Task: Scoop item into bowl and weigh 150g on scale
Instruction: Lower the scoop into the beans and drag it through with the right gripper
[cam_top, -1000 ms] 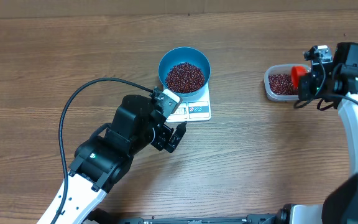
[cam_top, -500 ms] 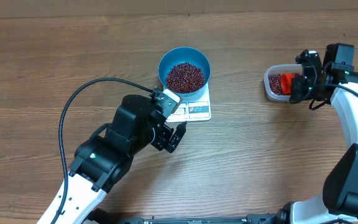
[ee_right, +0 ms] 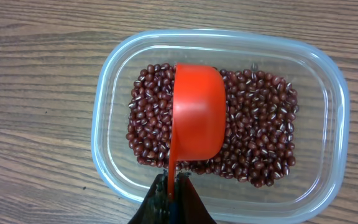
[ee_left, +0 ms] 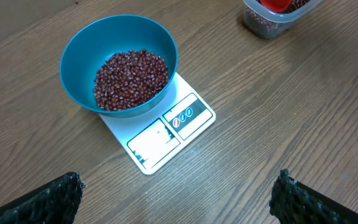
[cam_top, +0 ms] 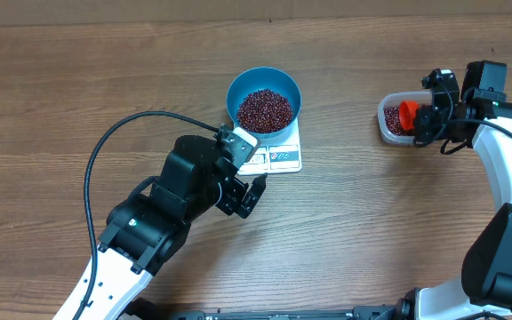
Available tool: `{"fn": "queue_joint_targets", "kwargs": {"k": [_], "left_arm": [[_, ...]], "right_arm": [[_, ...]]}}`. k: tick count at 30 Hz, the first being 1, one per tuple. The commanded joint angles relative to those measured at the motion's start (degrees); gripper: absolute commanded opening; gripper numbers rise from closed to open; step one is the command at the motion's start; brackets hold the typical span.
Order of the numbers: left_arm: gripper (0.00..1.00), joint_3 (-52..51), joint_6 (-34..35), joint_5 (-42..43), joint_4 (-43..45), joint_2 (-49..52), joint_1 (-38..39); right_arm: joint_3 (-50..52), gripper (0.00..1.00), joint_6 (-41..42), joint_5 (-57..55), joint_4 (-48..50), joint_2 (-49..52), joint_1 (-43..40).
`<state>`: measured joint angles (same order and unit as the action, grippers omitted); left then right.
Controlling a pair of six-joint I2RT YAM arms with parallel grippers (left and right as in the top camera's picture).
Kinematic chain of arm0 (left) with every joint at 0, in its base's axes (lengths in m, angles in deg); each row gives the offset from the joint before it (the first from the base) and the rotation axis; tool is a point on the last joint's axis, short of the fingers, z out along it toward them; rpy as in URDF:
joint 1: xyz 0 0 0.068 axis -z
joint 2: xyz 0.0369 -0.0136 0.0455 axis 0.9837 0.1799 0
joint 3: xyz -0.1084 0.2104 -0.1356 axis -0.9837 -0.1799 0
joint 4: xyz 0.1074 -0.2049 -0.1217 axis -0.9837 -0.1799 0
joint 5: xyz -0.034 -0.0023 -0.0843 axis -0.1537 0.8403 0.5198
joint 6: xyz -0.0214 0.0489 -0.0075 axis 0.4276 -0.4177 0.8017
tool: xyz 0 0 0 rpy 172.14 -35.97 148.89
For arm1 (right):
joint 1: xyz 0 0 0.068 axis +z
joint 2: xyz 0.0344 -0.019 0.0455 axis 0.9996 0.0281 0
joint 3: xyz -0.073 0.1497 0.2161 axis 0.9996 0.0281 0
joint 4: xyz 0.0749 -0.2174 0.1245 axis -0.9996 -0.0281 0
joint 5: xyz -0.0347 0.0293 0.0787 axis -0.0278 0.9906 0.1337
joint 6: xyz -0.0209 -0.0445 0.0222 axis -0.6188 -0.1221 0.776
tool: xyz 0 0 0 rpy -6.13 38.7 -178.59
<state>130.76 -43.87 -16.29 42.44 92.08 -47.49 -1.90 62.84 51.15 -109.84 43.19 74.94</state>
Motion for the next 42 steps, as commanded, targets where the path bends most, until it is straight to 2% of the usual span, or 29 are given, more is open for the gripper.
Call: {"fn": "queue_joint_targets", "kwargs": {"k": [1,10,27,42], "left_arm": [[0.99,-0.5,-1.1,0.5,0.1,0.3,-0.3],[0.99,-0.5,-1.1,0.5,0.1,0.3,-0.3],[1.00,-0.5,-1.1,0.5,0.1,0.3,-0.3],[1.00,-0.5,-1.1,0.5,0.1,0.3,-0.3]], "right_arm": [[-0.1,0.04,0.2,0.7,-0.1,0.3,-0.1],[0.0,0.04,0.2,1.2,-1.4,0.3,-0.1],[0.0,0.04,0.0,9.6,-5.0,0.3,2.3],[-0.1,0.04,0.1,9.5,-5.0,0.3,0.8]]}}
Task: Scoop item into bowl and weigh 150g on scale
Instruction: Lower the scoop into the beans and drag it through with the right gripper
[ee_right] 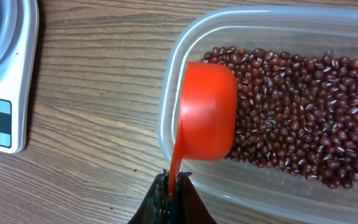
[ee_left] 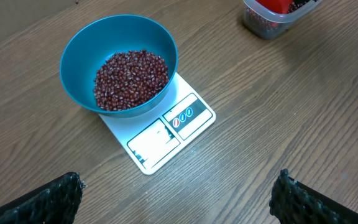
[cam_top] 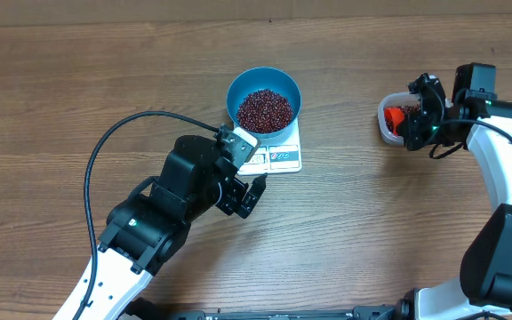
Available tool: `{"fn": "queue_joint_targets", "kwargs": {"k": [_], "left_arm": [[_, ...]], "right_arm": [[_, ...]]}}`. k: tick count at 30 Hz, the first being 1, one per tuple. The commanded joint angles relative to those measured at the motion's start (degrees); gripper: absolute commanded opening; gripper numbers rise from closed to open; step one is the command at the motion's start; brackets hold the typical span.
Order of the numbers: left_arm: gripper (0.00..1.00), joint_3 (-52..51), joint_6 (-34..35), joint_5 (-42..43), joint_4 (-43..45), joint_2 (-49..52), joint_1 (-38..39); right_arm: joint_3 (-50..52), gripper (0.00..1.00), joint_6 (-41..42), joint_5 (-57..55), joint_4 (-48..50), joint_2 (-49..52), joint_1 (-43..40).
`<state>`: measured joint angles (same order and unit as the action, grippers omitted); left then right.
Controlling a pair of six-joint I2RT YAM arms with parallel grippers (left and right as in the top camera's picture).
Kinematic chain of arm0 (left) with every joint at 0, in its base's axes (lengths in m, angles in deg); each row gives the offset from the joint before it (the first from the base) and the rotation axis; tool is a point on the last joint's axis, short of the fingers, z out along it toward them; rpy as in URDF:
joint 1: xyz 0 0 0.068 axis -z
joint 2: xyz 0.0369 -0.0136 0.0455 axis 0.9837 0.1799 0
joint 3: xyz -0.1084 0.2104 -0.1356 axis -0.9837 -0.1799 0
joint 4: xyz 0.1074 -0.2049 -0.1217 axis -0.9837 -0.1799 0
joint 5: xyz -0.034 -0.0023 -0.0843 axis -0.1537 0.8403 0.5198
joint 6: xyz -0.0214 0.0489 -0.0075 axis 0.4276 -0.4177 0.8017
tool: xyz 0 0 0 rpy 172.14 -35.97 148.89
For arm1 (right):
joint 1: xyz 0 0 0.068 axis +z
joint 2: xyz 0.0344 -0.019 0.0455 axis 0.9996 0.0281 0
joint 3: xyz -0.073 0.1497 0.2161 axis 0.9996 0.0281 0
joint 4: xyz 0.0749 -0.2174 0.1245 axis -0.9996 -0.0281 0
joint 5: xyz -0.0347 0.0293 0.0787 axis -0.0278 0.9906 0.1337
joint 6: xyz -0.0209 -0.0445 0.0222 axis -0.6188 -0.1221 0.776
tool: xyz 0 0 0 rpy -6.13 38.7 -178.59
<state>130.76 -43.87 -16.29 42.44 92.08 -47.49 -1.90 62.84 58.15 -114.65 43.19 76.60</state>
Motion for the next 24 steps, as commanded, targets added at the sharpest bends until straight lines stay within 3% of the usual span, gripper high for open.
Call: {"fn": "queue_joint_targets", "kwargs": {"k": [1,13,24], "left_arm": [[1.00,-0.5,-1.1,0.5,0.1,0.3,-0.3],[0.99,-0.5,-1.1,0.5,0.1,0.3,-0.3],[0.99,-0.5,-1.1,0.5,0.1,0.3,-0.3]], "right_arm": [[-0.1,0.04,0.1,2.5,-0.2,0.3,-1.2],[-0.2,0.04,0.3,13.5,-0.2,0.3,-8.3],[-1.9,0.04,1.6,15.5,-0.7,0.2,-12.7]]}}
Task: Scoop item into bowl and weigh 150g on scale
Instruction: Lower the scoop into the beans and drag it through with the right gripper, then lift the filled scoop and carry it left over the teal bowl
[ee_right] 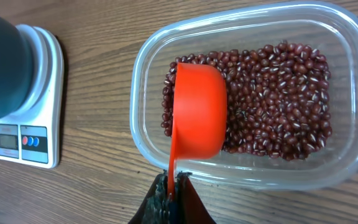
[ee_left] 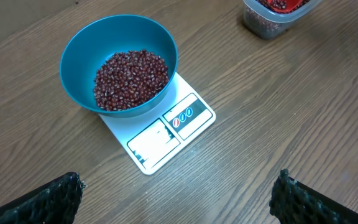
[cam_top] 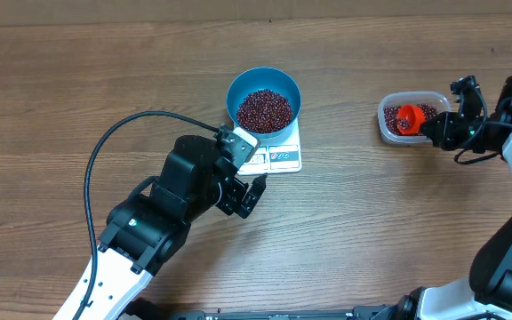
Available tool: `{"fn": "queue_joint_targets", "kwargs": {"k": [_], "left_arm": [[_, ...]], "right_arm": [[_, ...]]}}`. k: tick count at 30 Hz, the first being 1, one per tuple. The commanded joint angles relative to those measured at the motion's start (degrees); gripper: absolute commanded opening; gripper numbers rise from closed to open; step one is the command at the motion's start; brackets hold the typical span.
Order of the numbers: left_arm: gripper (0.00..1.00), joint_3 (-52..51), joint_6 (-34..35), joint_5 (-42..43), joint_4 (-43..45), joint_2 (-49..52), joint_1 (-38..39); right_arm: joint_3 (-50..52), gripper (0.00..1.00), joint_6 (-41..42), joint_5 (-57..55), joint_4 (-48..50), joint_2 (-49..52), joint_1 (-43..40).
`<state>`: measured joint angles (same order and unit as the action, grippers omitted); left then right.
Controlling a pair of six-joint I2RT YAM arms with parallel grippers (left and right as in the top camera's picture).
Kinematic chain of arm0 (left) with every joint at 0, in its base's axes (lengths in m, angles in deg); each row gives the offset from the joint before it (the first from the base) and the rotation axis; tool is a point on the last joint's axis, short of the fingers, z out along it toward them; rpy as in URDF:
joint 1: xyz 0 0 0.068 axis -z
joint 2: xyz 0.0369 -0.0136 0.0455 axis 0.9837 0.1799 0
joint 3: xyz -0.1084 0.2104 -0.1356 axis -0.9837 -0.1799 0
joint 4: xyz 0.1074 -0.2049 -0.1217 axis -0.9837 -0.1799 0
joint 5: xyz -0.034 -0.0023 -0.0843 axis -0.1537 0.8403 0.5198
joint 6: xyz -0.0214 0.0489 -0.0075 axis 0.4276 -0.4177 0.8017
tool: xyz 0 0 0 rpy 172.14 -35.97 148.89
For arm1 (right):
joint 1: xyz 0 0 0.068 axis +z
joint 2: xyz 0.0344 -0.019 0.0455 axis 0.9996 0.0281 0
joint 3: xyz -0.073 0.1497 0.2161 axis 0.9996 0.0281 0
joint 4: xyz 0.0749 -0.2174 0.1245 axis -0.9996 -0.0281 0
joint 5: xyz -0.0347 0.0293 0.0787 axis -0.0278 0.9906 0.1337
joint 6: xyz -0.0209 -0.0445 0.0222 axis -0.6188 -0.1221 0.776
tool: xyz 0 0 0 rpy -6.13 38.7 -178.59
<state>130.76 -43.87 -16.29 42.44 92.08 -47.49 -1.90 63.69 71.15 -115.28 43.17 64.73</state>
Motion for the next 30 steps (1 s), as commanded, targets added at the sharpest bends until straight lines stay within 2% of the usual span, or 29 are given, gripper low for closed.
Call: {"fn": "queue_joint_targets", "kwargs": {"k": [1,9,13,22,30], "left_arm": [[0.99,-0.5,-1.1,0.5,0.1,0.3,-0.3],[1.00,-0.5,-1.1,0.5,0.1,0.3,-0.3],[1.00,-0.5,-1.1,0.5,0.1,0.3,-0.3],[0.99,-0.5,-1.1,0.5,0.1,0.3,-0.3],[1.00,-0.5,-1.1,0.5,0.1,0.3,-0.3]], "right_arm": [[-2.5,0.04,0.9,3.5,-0.3,0.3,-0.9],[-6.4,0.04,1.2,8.6,-1.6,0.0,-0.9],[-7.6,0.04,5.3,9.3,-1.5,-0.7,-0.9],[-8.1,0.04,8.0,15.3,-1.7,-3.2,-0.4],[-8.1,0.04,10.4,15.4,-1.7,-6.3,3.9]]}}
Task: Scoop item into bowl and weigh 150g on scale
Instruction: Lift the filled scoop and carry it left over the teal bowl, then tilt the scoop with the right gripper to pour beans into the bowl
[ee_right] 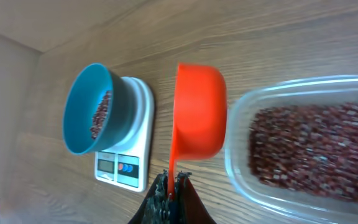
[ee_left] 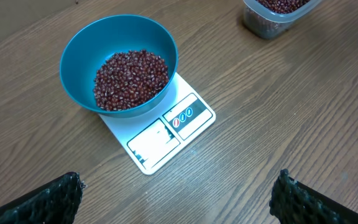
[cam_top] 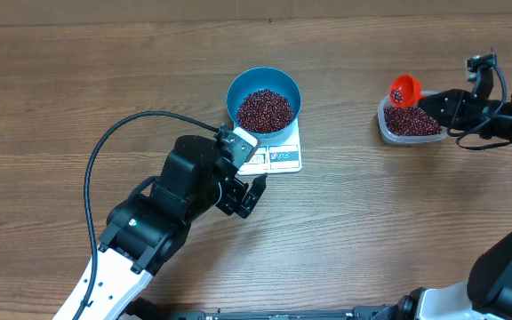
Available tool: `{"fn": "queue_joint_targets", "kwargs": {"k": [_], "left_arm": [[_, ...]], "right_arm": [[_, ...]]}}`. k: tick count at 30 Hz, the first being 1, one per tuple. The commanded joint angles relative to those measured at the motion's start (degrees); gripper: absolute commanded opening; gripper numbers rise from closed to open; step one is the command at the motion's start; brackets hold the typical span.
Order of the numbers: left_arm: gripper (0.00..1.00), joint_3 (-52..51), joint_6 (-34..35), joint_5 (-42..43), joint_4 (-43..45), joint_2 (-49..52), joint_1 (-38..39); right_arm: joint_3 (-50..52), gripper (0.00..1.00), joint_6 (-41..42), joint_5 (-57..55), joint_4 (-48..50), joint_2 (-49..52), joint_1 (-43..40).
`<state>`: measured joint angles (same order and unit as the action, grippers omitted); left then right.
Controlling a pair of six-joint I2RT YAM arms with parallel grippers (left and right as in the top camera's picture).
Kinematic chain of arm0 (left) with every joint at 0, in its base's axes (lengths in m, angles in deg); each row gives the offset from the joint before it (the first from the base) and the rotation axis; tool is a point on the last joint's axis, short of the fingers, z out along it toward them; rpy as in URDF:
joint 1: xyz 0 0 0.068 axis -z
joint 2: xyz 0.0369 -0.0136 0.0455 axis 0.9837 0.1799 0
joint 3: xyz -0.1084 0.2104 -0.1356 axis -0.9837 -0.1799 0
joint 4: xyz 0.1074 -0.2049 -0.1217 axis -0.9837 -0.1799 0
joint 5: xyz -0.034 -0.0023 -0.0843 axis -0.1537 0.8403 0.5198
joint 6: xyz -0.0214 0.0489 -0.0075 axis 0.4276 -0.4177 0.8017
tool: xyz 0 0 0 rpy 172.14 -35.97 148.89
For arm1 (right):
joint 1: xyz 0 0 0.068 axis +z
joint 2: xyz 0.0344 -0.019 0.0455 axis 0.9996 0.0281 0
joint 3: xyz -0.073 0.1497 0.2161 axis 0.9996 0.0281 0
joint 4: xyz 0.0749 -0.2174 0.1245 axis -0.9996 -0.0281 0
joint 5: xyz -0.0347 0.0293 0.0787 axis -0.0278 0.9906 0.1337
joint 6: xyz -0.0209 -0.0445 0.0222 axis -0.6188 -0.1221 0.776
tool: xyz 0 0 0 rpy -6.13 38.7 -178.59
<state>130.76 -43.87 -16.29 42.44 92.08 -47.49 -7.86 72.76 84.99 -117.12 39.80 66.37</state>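
A blue bowl [cam_top: 264,98] part-filled with red beans [ee_left: 130,79] stands on a small white scale [cam_top: 278,156] at the table's middle. At the right a clear tub [cam_top: 409,121] holds more red beans. My right gripper [ee_right: 171,184] is shut on the handle of an orange scoop [ee_right: 197,112]. The scoop [cam_top: 404,90] hangs above the tub's left end, lifted out of it. Its contents cannot be told from below in the right wrist view. My left gripper [ee_left: 179,193] is open low over bare table, just in front of the scale [ee_left: 160,132].
A black cable [cam_top: 123,133] loops over the table left of the left arm. The tub [ee_left: 277,14] shows at the top right corner of the left wrist view. Wood-grain table [cam_top: 372,222] lies between scale and tub.
My right gripper has lifted the orange scoop out of the beans; it now hangs above the tub's left end. The left arm, bowl and scale have not moved.
The scoop lay cup-down on the beans in the middle of the tub, held by my right gripper. Then it was at the tub's left end, then back among the beans, and now it is raised clear of the tub. The left gripper stayed open and still throughout.
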Motion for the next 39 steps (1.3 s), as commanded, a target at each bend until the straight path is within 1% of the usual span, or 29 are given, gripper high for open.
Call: {"fn": "queue_joint_targets", "kwargs": {"k": [1,10,17,23,30,38,39], "left_arm": [[0.99,-0.5,-1.1,0.5,0.1,0.3,-0.3],[1.00,-0.5,-1.1,0.5,0.1,0.3,-0.3],[1.00,-0.5,-1.1,0.5,0.1,0.3,-0.3],[0.99,-0.5,-1.1,0.6,0.1,0.3,-0.3],[1.00,-0.5,-1.1,0.5,0.1,0.3,-0.3],[0.99,-0.5,-1.1,0.5,0.1,0.3,-0.3],[1.00,-0.5,-1.1,0.5,0.1,0.3,-0.3]], "right_arm": [[-2.1,0.04,2.0,1.6,0.2,-3.1,3.2],[-2.1,0.04,2.4,1.6,1.6,-3.3,14.0],[-2.1,0.04,2.4,1.3,5.5,-3.3,23.5],[-2.1,0.04,2.3,-5.2,9.3,-3.3,30.7],[-2.1,0.04,2.3,-13.0,12.3,-3.3,35.4],[-2.1,0.04,1.4,-18.7,15.4,-3.2,37.7],[-2.1,0.04,0.1,-18.6,15.6,-3.2,37.7]]}}
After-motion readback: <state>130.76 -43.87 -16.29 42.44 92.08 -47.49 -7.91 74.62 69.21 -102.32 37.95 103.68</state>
